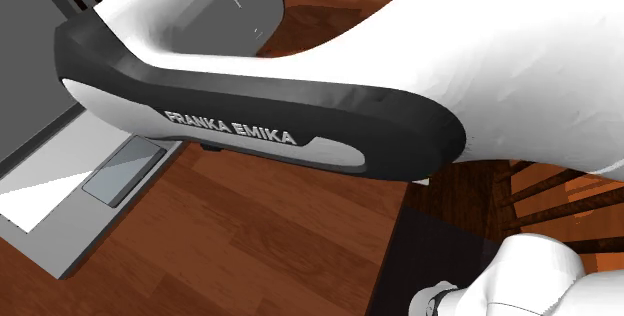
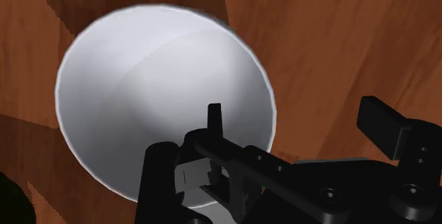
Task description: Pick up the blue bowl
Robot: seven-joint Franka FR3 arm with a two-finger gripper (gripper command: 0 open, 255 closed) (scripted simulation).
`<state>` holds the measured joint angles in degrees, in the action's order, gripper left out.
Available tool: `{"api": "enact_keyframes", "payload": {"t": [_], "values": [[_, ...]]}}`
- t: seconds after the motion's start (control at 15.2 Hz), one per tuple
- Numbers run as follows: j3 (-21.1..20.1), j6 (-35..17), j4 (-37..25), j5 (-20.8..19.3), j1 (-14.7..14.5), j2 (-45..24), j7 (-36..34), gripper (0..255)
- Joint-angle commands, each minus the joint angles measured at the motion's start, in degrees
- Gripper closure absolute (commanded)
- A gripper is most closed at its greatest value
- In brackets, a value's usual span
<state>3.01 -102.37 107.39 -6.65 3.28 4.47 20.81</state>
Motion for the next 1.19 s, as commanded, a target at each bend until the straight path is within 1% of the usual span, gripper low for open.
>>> {"api": "enact_keyframes", "payload": {"t": [0.0,0.46,0.59,0.66,1.12], "values": [[0.3,-0.3,-3.3,0.0,0.3,-3.1,0.9,0],[0.4,-5.6,1.6,-0.2,0.3,-3.4,0.4,0],[0.4,-6.0,2.0,-0.2,0.3,-3.5,0.3,0],[0.4,-6.0,2.1,-0.2,0.3,-3.4,0.3,255],[0.4,-6.1,2.3,-0.2,0.3,-3.3,0.2,255]]}}
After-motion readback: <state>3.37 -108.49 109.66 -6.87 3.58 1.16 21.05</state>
